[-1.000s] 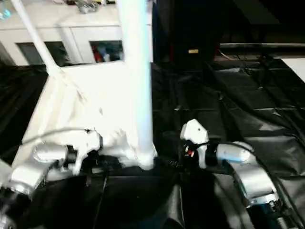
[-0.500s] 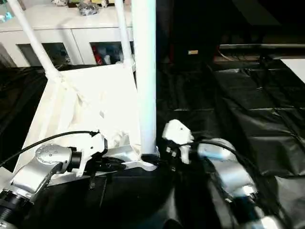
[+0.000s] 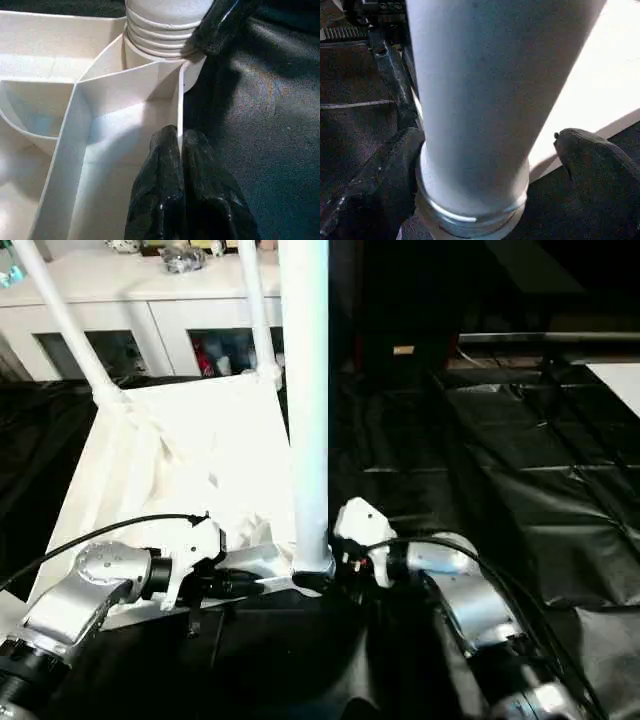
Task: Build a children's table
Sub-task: Rotate leg to tighten
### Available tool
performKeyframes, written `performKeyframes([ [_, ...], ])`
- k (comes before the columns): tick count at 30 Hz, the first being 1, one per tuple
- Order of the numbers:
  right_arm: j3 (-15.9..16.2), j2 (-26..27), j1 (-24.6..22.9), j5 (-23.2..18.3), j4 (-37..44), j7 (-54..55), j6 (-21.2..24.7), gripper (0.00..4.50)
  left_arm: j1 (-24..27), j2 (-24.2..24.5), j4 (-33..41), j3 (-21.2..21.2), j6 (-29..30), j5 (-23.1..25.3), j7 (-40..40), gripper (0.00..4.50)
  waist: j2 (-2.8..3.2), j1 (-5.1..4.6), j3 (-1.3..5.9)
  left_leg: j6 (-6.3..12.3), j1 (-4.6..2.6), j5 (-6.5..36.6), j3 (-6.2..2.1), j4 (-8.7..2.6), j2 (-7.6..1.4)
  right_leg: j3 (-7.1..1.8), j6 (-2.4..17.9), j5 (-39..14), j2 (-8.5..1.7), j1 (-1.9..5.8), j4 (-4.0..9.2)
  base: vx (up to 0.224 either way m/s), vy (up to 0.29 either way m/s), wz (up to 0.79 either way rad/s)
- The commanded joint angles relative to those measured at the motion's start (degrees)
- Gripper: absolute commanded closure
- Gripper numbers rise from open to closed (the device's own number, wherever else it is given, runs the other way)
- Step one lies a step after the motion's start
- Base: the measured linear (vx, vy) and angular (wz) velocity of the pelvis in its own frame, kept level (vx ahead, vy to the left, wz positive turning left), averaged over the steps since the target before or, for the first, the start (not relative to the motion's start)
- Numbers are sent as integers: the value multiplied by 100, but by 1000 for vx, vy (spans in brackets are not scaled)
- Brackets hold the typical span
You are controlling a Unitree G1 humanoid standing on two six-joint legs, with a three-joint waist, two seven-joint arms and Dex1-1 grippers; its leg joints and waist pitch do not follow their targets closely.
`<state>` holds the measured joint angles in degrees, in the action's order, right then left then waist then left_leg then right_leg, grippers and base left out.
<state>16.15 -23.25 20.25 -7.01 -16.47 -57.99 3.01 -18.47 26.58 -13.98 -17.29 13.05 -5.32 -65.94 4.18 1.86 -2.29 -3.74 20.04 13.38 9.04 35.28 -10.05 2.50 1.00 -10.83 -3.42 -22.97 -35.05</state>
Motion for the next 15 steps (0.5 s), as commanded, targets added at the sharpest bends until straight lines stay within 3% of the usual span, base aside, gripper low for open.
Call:
performKeyframes([
  [1,-55,33,134,47,-93,39,-27,0,60,111,-207,-125,155,137,9,450,-69,14,271,373,60,879,-64,-486,-249,-246,1271,-1462,-425,304,455,0,0,0],
  [13,-91,126,237,-31,-379,-43,-79,86,76,189,-217,-155,155,175,-32,450,-73,4,259,358,62,975,-67,-499,-256,-250,1267,-1589,-436,297,470,0,0,0],
  [15,-97,130,234,-34,-390,-48,-88,117,90,190,-183,-152,181,156,-46,450,-72,4,258,352,55,980,-69,-503,-260,-251,1258,-1625,-434,293,468,0,0,0],
])
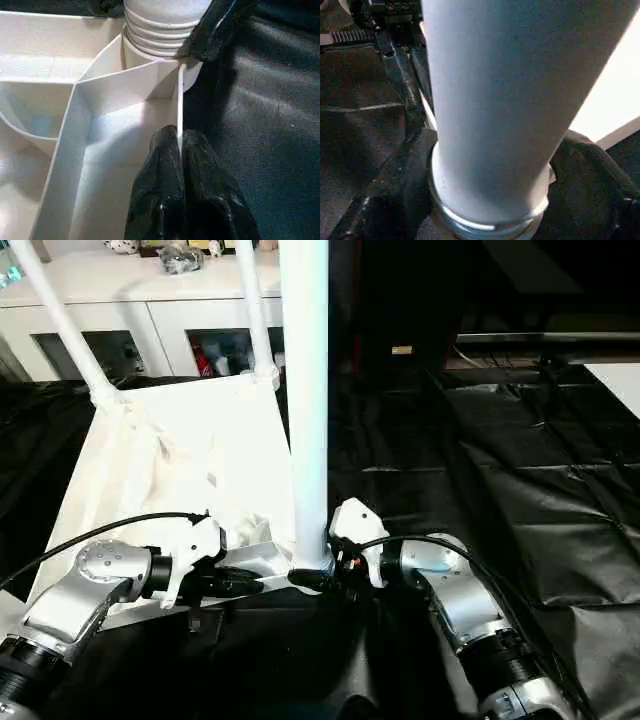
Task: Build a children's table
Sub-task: Rotate leg to tighten
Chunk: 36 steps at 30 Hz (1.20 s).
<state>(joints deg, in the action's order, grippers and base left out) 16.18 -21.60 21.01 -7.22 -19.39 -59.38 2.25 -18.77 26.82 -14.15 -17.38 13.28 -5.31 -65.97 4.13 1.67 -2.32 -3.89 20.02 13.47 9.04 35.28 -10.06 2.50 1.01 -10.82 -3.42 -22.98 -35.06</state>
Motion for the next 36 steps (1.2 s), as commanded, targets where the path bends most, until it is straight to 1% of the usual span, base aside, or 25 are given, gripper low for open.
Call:
performKeyframes([
  [1,-104,-31,156,-16,-103,88,-15,118,129,160,-156,-138,173,143,-39,450,-69,20,263,370,63,971,-68,-501,-258,-252,1260,-1611,-436,298,469,0,0,0],
  [3,-113,-23,147,-18,-114,81,-29,123,147,158,-140,-137,201,118,-53,450,-82,17,262,377,66,951,-70,-503,-259,-254,1255,-1611,-439,299,468,0,0,0],
  [5,-117,-6,134,-20,-121,84,-35,152,153,142,-134,-121,216,94,-41,450,-86,17,260,382,61,955,-63,-498,-256,-257,1261,-1633,-437,291,473,0,0,0],
  [9,-145,43,107,-31,-138,83,-41,173,169,136,-105,-103,263,64,-21,450,-85,13,252,369,61,1006,-68,-510,-260,-256,1238,-1713,-438,286,481,0,0,0],
  [11,-151,56,107,-31,-149,81,-39,175,181,136,-91,-102,276,55,-23,450,-102,7,248,362,56,1034,-65,-513,-260,-257,1224,-1782,-436,280,489,0,0,0],
  [13,-155,64,111,-30,-157,77,-39,176,185,137,-89,-101,281,52,-24,450,-92,9,245,363,60,1031,-69,-517,-259,-257,1217,-1813,-440,279,489,0,0,0],
  [17,-230,128,100,-70,-166,160,-76,178,238,137,-89,-84,241,79,48,450,-103,1,245,361,61,1044,-69,-516,-262,-262,1204,-1825,-442,276,491,0,0,0],
  [18,-255,147,100,-76,-180,200,-99,178,238,127,-97,-81,228,89,73,450,-122,-6,244,364,67,1041,-67,-518,-261,-261,1202,-1825,-440,277,493,0,0,0],
  [19,-290,181,105,-59,-213,293,-159,178,237,114,-106,-74,208,105,114,450,-106,-2,245,360,63,1035,-69,-518,-261,-261,1196,-1846,-445,272,495,0,0,0],
  [21,-373,291,156,-4,-350,588,-259,178,222,72,-144,-58,185,152,235,450,-104,-25,237,326,70,1063,-68,-524,-255,-261,1184,-1912,-443,266,504,0,0,0],
  [22,-468,425,218,24,-504,910,-251,178,190,6,-201,-41,203,191,372,450,-106,-39,242,297,72,1052,-70,-521,-248,-257,1168,-1938,-445,274,502,0,0,0],
  [23,-661,697,297,-46,-718,1419,-146,178,121,-147,-267,-44,269,241,586,450,-111,-61,236,265,64,1088,-70,-527,-245,-257,1154,-2017,-441,261,516,0,0,0],
  [24,-700,753,303,-76,-740,1500,-120,178,103,-185,-275,-49,311,246,628,450,-113,-86,237,245,66,1077,-73,-531,-242,-255,1159,-2013,-437,265,509,0,0,0],
  [25,-822,932,321,-174,-806,1757,-40,178,47,-310,-297,-64,449,260,761,450,-98,-118,230,207,67,1120,-76,-537,-240,-253,1147,-2083,-439,263,518,0,0,0],
  [26,-952,1157,345,-259,-891,2096,69,178,-46,-501,-370,-107,576,315,965,450,-54,-114,235,189,45,1139,-77,-530,-241,-260,1148,-2082,-443,246,521,0,0,0],
  [27,-956,1173,346,-259,-898,2119,73,178,-57,-522,-383,-113,594,323,988,450,-76,-120,228,179,47,1149,-76,-535,-240,-258,1138,-2090,-438,248,540,0,0,0],
  [28,-971,1279,357,-240,-952,2278,93,178,-136,-665,-475,-159,707,380,1144,450,-83,-129,238,176,74,1104,-82,-535,-232,-253,1131,-2015,-436,281,523,0,0,0],
  [29,-960,1355,370,-172,-1009,2440,81,178,-206,-790,-567,-212,774,446,1285,450,-79,-112,243,177,47,1078,-75,-528,-235,-256,1135,-1964,-433,255,531,0,0,0],
  [30,-935,1451,411,-48,-1117,2707,106,178,-311,-983,-715,-269,855,520,1488,450,-55,-116,245,174,46,1072,-72,-526,-237,-258,1157,-1906,-432,255,523,0,0,0],
  [31,-956,1577,479,63,-1272,3055,119,178,-443,-1235,-912,-271,983,552,1753,450,-79,-124,241,177,65,1055,-70,-524,-222,-249,1172,-1862,-428,269,527,0,0,0],
  [32,-998,1692,552,147,-1423,3355,129,178,-551,-1444,-1083,-249,1073,576,1975,450,-57,-116,243,167,40,1077,-60,-514,-210,-252,1163,-1929,-428,252,540,0,0,0],
  [33,-1035,1757,593,168,-1499,3512,153,178,-617,-1561,-1191,-219,1110,585,2111,450,-57,-124,248,155,33,1068,-51,-506,-204,-251,1161,-1931,-421,243,546,0,0,0],
  [34,-1058,1796,616,174,-1538,3606,173,178,-663,-1635,-1270,-189,1131,578,2194,450,-72,-120,236,153,43,1135,-59,-515,-204,-247,1142,-2042,-431,255,563,0,0,0],
  [35,-1119,1962,695,253,-1682,3979,249,179,-903,-1938,-1702,-76,1158,627,2603,450,-77,-127,243,165,50,1110,-51,-504,-175,-245,1090,-2097,-415,252,574,0,0,0],
  [36,-1129,2002,712,278,-1713,4065,267,179,-966,-2009,-1817,-51,1157,649,2709,450,-74,-120,246,168,38,1107,-54,-507,-176,-246,1061,-2129,-422,252,588,0,0,0],
])
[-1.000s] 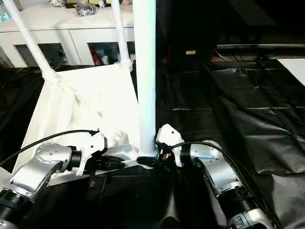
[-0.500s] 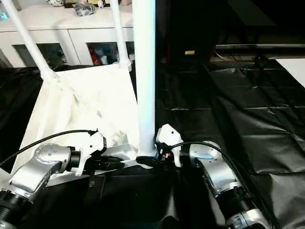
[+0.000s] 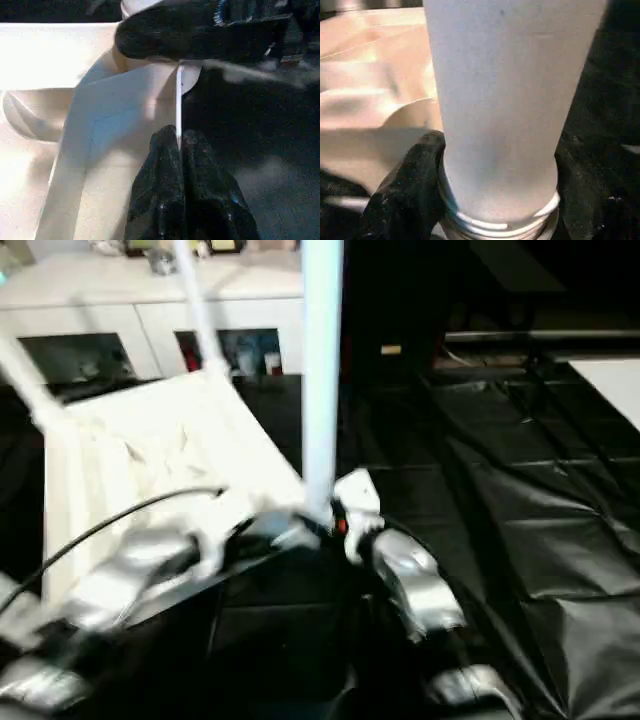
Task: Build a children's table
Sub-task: Rotate leg to tighten
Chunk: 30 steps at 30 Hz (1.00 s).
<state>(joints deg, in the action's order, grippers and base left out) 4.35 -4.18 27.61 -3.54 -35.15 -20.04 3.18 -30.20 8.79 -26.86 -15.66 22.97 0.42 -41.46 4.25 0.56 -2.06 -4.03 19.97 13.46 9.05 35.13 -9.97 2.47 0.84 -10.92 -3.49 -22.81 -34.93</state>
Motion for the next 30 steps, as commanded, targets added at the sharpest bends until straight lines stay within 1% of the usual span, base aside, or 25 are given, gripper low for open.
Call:
performKeyframes([
  [1,67,322,58,-42,-162,228,181,179,64,-293,-750,-201,182,131,391,450,-94,22,218,198,4,1157,-51,-493,-196,-243,1069,-2161,-404,203,582,0,0,0],
  [2,109,353,50,2,-162,250,186,180,-14,-342,-889,-179,170,166,484,450,-95,37,219,217,-10,1194,-41,-491,-196,-251,1061,-2205,-409,190,598,0,0,0],
  [3,141,369,45,25,-166,260,184,180,-56,-370,-965,-162,167,187,530,450,-72,55,214,230,-11,1247,-43,-496,-200,-257,1047,-2286,-421,191,606,0,0,0],
  [4,243,349,21,170,-142,347,158,180,-106,-382,-1036,-140,130,217,582,450,-71,63,207,238,31,1259,-64,-522,-212,-249,1011,-2325,-426,220,598,0,0,0],
  [5,284,338,7,225,-128,364,133,180,-115,-368,-1039,-151,125,234,569,450,-46,74,218,228,37,1266,-74,-532,-216,-247,963,-2338,-435,226,595,0,0,0],
  [6,323,351,-19,249,-121,269,79,180,-157,-346,-1096,-131,104,254,577,450,-61,72,216,224,41,1290,-77,-540,-221,-244,942,-2343,-433,228,598,0,0,0],
  [8,323,359,-41,248,-102,218,-8,180,-177,-324,-1126,-132,88,262,545,450,-56,83,216,220,43,1356,-83,-549,-224,-243,907,-2397,-441,229,604,0,0,0],
  [9,270,377,-62,151,-64,128,-16,145,-176,-299,-1125,-140,79,270,524,450,-70,93,214,218,40,1377,-78,-549,-222,-249,883,-2461,-446,219,619,0,0,0],
  [10,236,390,-72,93,-43,76,-17,145,-178,-288,-1132,-143,71,276,515,450,-62,108,219,225,39,1360,-81,-554,-224,-252,866,-2495,-455,223,620,0,0,0],
  [12,128,389,-71,-23,25,1,-48,105,-172,-229,-1123,-163,41,303,437,450,-65,115,220,248,42,1337,-82,-559,-227,-255,850,-2492,-455,221,622,0,0,0],
  [14,113,308,-72,14,134,-44,-130,100,-133,-142,-1071,-190,-23,334,353,450,-78,128,220,282,45,1282,-77,-565,-229,-250,838,-2489,-457,219,631,0,0,0],
  [16,113,308,-72,14,134,-44,-130,76,-133,-142,-1071,-190,-23,334,353,450,-81,126,219,287,61,1175,-80,-582,-236,-244,830,-2472,-459,231,631,0,0,0],
  [17,95,139,-62,36,339,-157,-195,65,-34,13,-906,-262,-152,365,187,450,-113,135,220,300,70,1168,-90,-587,-242,-243,818,-2505,-471,240,629,0,0,0],
  [18,76,24,-53,38,478,-235,-215,60,35,115,-776,-313,-175,386,87,450,-119,126,224,311,83,1135,-82,-583,-237,-245,804,-2488,-463,245,628,0,0,0],
  [19,37,-75,-44,-13,606,-347,-201,59,99,228,-660,-376,-249,430,-4,450,-135,123,235,329,107,1022,-86,-582,-245,-245,806,-2347,-469,265,609,0,0,0],
  [20,34,-80,-43,-17,613,-354,-200,55,102,235,-654,-380,-253,433,-8,450,-124,134,234,340,113,992,-98,-592,-254,-243,806,-2280,-474,277,598,0,0,0],
  [21,89,-354,-73,-155,898,-880,-99,43,227,448,-437,-429,-284,450,-171,450,-116,123,239,364,120,935,-89,-586,-252,-240,833,-2119,-464,270,586,0,0,0],
  [22,154,-513,-100,-221,1052,-1211,-38,19,291,550,-328,-431,-276,439,-252,450,-153,134,247,425,116,911,-90,-572,-262,-244,886,-1902,-455,293,543,0,0,0],
  [23,376,-975,-175,-114,1286,-1847,-131,19,449,808,-56,-416,-316,389,-494,450,-243,123,260,498,118,735,-53,-546,-265,-253,938,-1661,-451,282,549,0,0,0],
  [24,449,-1162,-216,-64,1351,-2088,-229,19,517,917,51,-396,-380,360,-603,450,-186,168,271,508,104,693,-80,-545,-283,-245,999,-1537,-462,294,499,0,0,0],
  [26,521,-1418,-283,-95,1450,-2509,-270,19,632,1085,248,-358,-367,279,-802,450,-184,161,279,589,114,471,-57,-518,-282,-246,1129,-1106,-454,299,466,25,-1,-1],
  [27,538,-1524,-329,-181,1525,-2770,-239,19,694,1176,353,-348,-360,229,-910,450,-205,152,278,631,119,392,-41,-505,-269,-241,1225,-860,-438,293,444,0,0,0],
  [28,554,-1624,-380,-289,1620,-3036,-195,19,767,1282,464,-349,-468,178,-1059,450,-291,150,279,686,127,349,-37,-496,-263,-240,1278,-678,-435,323,421,0,0,0],
  [29,587,-1825,-462,-513,1810,-3526,17,19,948,1529,774,-328,-430,18,-1409,450,-294,152,290,739,126,322,-44,-497,-272,-241,1339,-553,-454,336,388,0,0,0],
  [30,602,-1889,-484,-582,1867,-3671,103,19,1009,1612,878,-320,-417,-33,-1522,450,-280,154,296,765,119,285,-51,-498,-280,-236,1359,-481,-448,338,384,0,0,0],
])
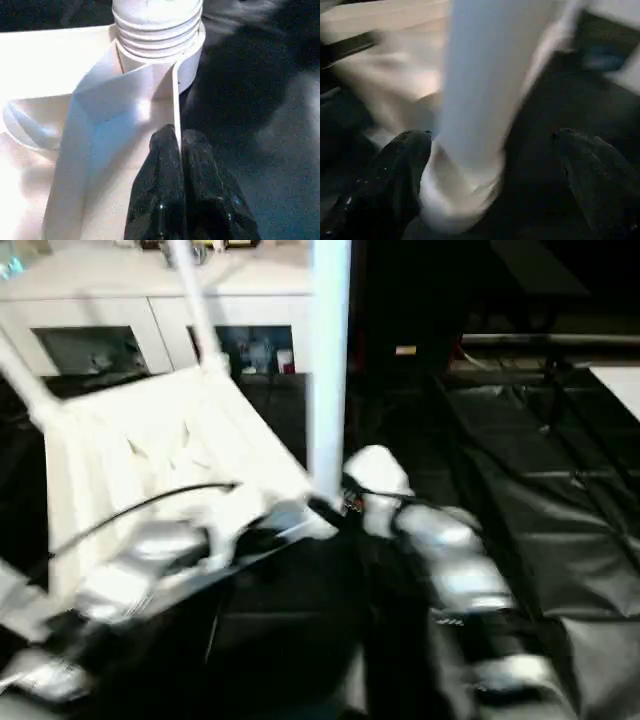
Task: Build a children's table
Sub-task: Rotate leg to tighten
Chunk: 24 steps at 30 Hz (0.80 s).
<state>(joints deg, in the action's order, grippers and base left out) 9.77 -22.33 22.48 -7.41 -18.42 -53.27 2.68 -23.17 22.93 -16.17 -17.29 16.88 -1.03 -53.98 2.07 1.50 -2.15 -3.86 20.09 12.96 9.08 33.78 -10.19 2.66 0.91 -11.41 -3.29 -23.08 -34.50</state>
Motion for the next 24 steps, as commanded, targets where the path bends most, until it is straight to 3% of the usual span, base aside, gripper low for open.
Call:
performKeyframes([
  [1,112,-166,5,-233,240,-557,124,19,419,349,1,-144,147,-8,-514,450,-124,33,308,807,82,245,-42,-352,-281,-253,1438,-195,-452,345,318,0,0,0],
  [3,152,-236,3,-285,269,-704,157,19,510,497,184,-146,156,-98,-679,450,-106,32,291,871,60,168,-24,-345,-277,-247,1551,-80,-442,318,311,0,0,0],
  [4,187,-282,13,-348,284,-807,212,19,567,589,301,-142,113,-129,-768,450,-192,44,270,882,69,230,-18,-361,-285,-253,1560,-223,-458,336,310,0,0,0],
  [7,253,-308,69,-408,239,-948,199,19,701,771,611,-95,243,-319,-1039,450,-170,71,253,765,21,331,-9,-379,-307,-261,1538,-512,-464,302,329,0,0,0],
  [10,279,-219,142,-382,162,-1075,184,19,773,908,848,-104,340,-448,-1236,450,-209,65,259,693,9,263,0,-374,-297,-267,1578,-325,-447,310,293,0,0,0],
  [12,320,-212,147,-396,190,-1232,180,19,777,944,919,-102,373,-485,-1265,450,-184,79,261,706,14,196,4,-360,-288,-275,1616,-192,-456,318,277,0,0,0],
  [18,581,-229,164,-241,69,-1416,-47,19,676,920,891,-113,433,-490,-1275,450,-197,94,274,746,17,26,8,-327,-272,-273,1698,115,-452,346,244,0,0,0],
  [24,665,-49,236,-170,-63,-1444,-79,19,602,931,852,-163,469,-470,-1324,450,-138,101,274,586,8,238,-4,-328,-272,-275,1699,-55,-443,349,246,0,0,0],
])
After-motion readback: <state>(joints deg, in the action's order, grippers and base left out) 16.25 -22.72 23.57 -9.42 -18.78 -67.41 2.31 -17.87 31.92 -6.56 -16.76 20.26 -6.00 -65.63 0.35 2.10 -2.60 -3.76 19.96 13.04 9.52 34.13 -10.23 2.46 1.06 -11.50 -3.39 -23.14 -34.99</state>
